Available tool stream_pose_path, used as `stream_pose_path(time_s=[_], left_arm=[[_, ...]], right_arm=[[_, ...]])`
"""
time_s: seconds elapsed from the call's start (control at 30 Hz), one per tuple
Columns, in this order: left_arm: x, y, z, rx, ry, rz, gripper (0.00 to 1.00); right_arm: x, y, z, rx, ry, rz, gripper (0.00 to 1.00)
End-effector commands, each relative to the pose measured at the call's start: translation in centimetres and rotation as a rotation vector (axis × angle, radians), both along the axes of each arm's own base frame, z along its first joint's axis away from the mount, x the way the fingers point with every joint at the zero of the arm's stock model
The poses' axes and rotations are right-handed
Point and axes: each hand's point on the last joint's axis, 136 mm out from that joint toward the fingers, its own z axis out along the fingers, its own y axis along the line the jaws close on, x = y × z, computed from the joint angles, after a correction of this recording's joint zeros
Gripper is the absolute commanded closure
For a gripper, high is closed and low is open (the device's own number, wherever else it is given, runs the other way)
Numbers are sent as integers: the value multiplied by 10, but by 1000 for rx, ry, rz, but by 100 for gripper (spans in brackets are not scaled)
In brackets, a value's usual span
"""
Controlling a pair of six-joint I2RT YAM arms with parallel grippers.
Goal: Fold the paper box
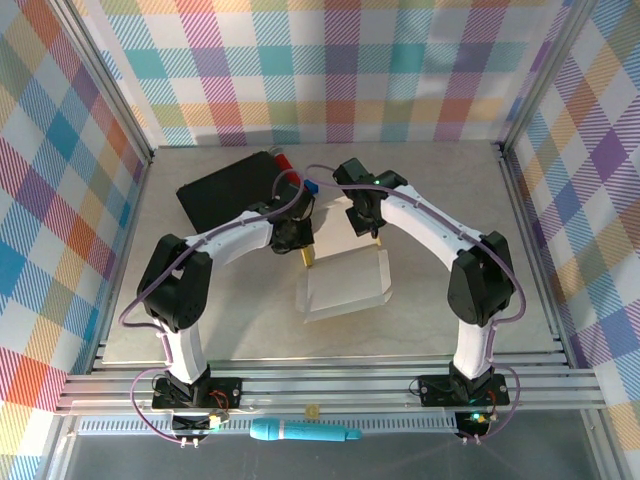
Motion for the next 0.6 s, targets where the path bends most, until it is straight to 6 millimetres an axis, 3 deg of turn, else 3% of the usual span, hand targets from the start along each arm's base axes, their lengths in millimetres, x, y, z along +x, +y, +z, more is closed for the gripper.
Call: stream_pose_path(time_s=[0.0, 0.57], left_arm=[[-5, -12, -17, -61, 42, -18, 95], [-18, -17, -33, -107, 94, -30, 84]], right_arm=[[7, 14, -3, 48, -21, 15, 100], [7, 11, -13, 18, -1, 5, 100]])
